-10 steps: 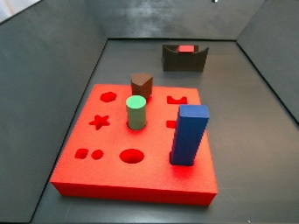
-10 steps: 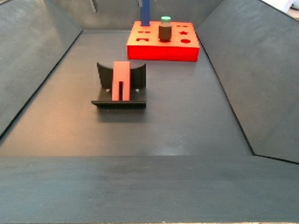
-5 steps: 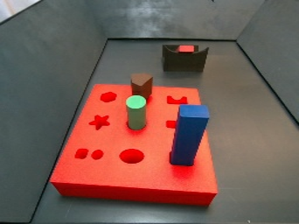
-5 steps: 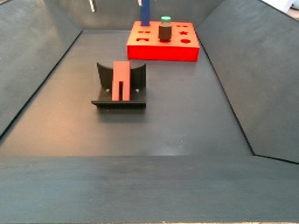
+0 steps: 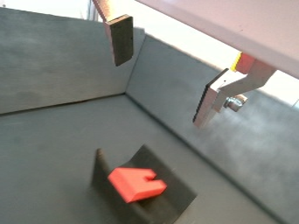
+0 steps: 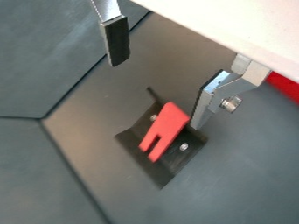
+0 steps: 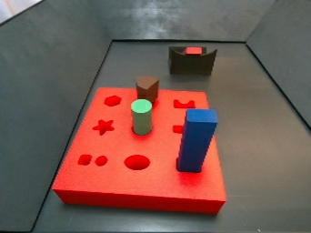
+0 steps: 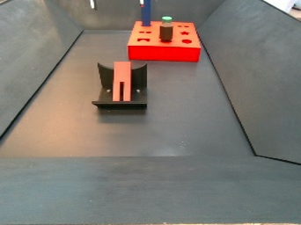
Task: Pick up the double-square object. Move up. Rotate the double-square object. Place the double-square object on the fixture. Regrasp the double-square object. Move to above the board. Insert the double-square object.
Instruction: Regrasp the double-square object.
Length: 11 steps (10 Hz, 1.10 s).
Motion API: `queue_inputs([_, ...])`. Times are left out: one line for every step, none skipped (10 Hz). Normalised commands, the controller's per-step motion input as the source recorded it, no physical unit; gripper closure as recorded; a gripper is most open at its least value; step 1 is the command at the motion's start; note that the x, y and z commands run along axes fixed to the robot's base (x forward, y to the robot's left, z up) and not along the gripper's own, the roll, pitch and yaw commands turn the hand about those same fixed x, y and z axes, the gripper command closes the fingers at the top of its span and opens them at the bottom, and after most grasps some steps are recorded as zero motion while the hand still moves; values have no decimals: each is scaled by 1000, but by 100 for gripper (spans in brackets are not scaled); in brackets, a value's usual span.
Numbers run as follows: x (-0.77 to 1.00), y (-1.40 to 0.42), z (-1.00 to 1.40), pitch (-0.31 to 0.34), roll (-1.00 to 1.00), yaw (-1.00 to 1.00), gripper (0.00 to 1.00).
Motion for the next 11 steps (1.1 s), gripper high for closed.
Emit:
queue_inputs([40, -25, -9, 17, 1000, 31, 0])
queue_inputs([57, -27, -10, 40, 1000, 38, 0])
queue_inputs([64, -28, -8, 55, 1000, 42, 0])
queue_inputs([79, -35, -11, 94, 1000, 60, 0])
queue_inputs([89, -36, -16, 122, 902, 74, 0])
queue_inputs([93, -38, -17, 129, 710, 90, 0])
queue_inputs([93, -41, -15, 126, 517, 107, 0])
queue_inputs([86, -30, -10, 115, 303, 128, 0])
queue_inputs([79, -26, -8, 96, 202, 145, 0])
queue_inputs([31, 76, -1000, 102, 165, 47, 0])
queue_inputs([29, 77, -1000, 81, 150, 48, 0])
